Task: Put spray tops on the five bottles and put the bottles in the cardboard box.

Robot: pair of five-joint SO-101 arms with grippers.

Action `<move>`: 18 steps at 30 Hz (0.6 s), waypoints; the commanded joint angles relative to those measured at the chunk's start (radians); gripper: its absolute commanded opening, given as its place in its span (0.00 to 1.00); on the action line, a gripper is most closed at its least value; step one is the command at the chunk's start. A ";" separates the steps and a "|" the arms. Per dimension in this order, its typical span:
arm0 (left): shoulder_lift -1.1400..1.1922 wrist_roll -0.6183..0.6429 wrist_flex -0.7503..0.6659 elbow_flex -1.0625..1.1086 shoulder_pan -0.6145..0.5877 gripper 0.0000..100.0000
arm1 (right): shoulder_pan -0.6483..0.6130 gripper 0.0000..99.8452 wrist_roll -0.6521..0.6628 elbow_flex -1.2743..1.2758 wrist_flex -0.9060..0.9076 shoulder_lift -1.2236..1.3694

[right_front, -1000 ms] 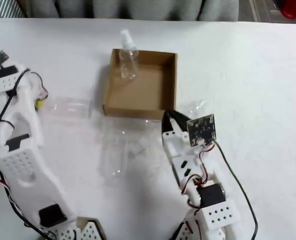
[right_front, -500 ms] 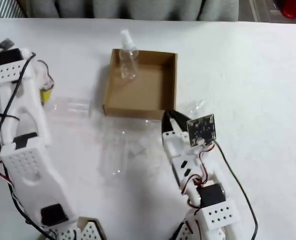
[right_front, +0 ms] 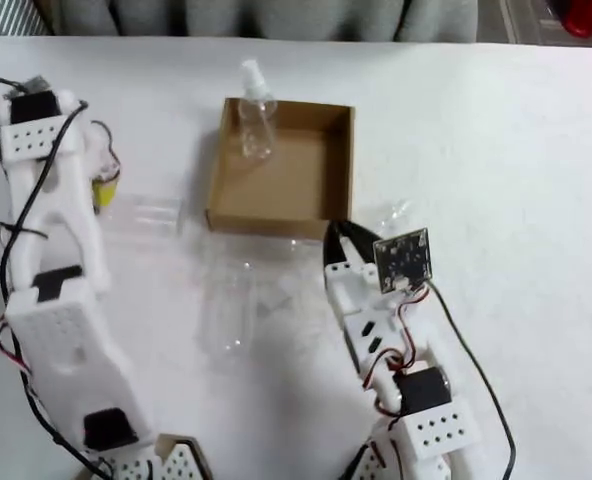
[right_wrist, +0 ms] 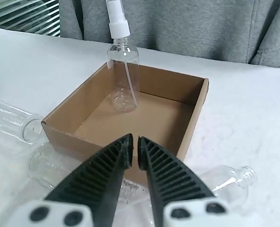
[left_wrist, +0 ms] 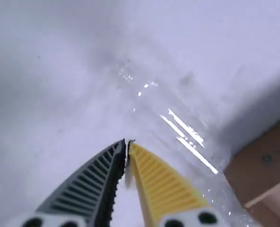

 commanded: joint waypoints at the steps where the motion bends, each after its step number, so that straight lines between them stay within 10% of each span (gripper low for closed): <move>1: -0.194 -0.066 0.023 0.083 0.048 0.02 | -0.012 0.02 0.012 -0.014 -0.024 -0.016; 18: -0.558 0.152 -0.486 0.738 0.065 0.02 | -0.012 0.02 0.012 -0.014 -0.024 -0.016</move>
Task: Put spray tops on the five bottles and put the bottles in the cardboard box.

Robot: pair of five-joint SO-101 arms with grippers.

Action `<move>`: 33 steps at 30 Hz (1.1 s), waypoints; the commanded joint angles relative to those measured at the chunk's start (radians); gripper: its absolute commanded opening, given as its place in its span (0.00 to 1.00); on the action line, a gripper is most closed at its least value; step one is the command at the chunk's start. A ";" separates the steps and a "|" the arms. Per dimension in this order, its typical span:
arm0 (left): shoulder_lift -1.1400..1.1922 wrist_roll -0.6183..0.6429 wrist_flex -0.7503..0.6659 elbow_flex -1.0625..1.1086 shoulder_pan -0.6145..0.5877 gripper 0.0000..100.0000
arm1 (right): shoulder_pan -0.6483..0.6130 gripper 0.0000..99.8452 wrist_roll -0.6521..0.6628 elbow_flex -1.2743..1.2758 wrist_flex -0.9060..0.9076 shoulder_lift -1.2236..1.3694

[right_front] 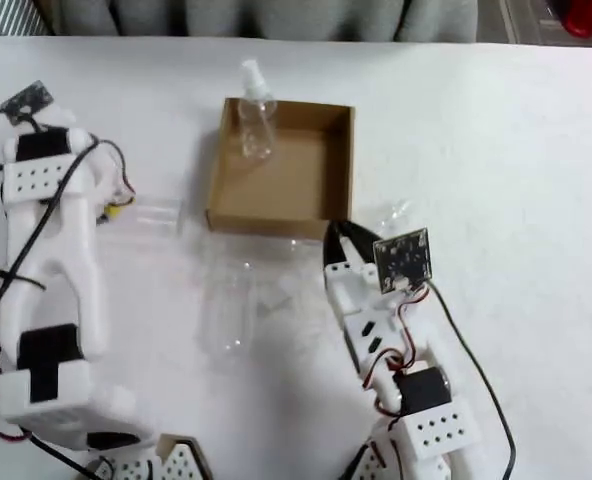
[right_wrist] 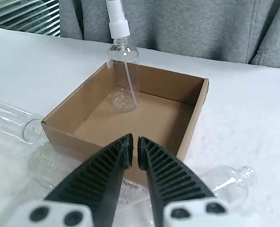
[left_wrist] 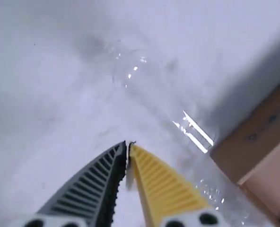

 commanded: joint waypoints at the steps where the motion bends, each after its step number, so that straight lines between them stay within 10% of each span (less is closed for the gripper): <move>1: -0.090 0.087 -0.152 0.089 0.015 0.02 | -0.012 0.02 0.012 -0.014 -0.024 -0.016; 14: -0.088 0.327 -0.258 0.163 -0.028 0.32 | -0.013 0.02 0.012 -0.014 -0.024 -0.016; 33: 0.314 0.344 -0.272 -0.063 -0.071 0.33 | -0.018 0.02 0.012 -0.014 -0.024 -0.016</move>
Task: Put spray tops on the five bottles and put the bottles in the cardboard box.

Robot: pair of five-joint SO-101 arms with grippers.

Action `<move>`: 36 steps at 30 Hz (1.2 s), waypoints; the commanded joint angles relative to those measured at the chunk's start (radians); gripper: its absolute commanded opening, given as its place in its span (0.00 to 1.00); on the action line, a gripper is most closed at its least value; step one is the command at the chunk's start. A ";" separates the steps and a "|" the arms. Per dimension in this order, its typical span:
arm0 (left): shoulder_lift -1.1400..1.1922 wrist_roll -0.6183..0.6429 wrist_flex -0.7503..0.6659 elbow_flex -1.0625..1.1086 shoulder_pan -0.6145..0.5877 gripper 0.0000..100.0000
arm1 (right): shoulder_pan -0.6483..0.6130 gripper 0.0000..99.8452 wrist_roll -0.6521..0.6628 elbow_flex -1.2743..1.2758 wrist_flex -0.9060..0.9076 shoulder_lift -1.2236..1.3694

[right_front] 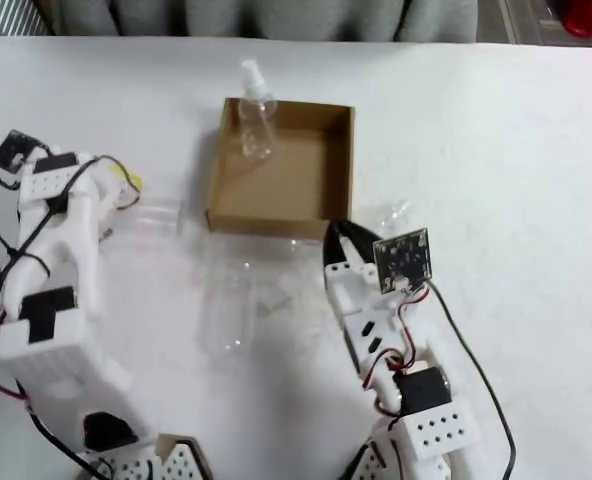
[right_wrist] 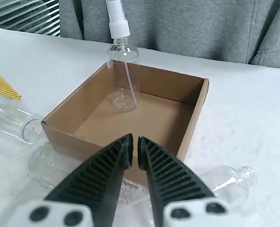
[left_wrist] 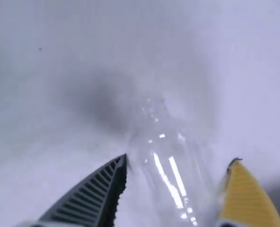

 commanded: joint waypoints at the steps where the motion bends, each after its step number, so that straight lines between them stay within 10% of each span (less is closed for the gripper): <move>1: 0.028 0.018 0.014 -0.097 -0.013 0.33 | -0.024 0.02 0.012 -0.015 -0.024 -0.016; 11: 0.117 0.018 0.011 -0.172 -0.007 0.30 | -0.041 0.02 0.012 -0.015 -0.018 -0.019; 17: 0.116 0.017 0.012 -0.172 -0.007 0.00 | -0.036 0.02 0.012 -0.015 -0.018 -0.022; 26: 0.110 -0.069 0.021 -0.184 -0.005 0.03 | -0.016 0.02 0.021 -0.020 -0.018 -0.024; 36: 0.110 -0.276 0.391 -0.479 0.021 0.02 | 0.099 0.02 0.069 -0.106 0.036 -0.013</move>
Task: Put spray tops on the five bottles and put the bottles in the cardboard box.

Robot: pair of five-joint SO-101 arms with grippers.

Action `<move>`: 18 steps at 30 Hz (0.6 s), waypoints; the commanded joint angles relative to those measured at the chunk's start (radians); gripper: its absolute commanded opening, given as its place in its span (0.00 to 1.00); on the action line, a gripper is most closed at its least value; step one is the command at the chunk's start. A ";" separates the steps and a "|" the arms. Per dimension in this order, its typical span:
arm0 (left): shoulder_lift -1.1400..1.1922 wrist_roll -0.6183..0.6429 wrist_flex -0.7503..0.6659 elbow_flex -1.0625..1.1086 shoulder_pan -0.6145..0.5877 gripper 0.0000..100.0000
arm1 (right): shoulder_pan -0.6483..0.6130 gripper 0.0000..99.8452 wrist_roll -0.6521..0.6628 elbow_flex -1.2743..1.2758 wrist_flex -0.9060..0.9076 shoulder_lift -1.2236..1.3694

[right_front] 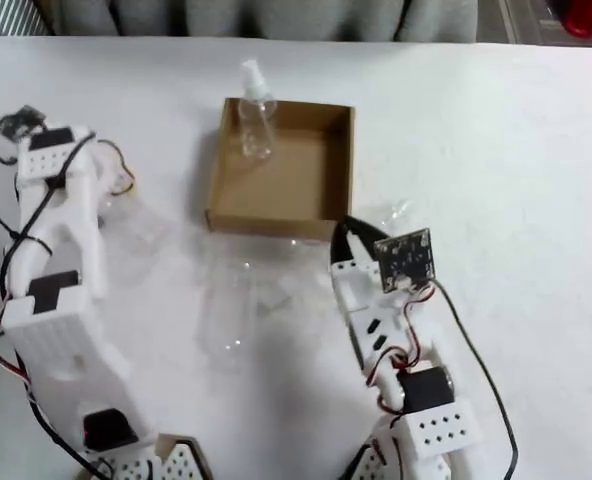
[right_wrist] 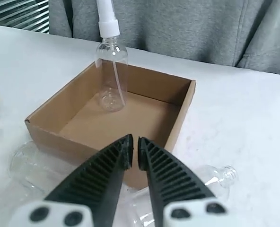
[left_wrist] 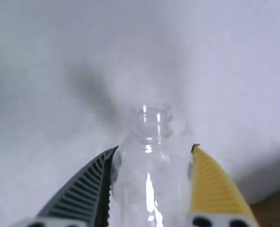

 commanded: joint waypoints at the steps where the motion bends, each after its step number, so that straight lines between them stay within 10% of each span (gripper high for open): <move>1: -0.028 -0.129 0.146 -0.152 0.027 0.02 | 0.048 0.02 0.018 -0.127 0.071 -0.008; 18: -0.054 -0.489 0.256 -0.221 0.061 0.02 | 0.111 0.02 0.350 -0.583 0.748 0.424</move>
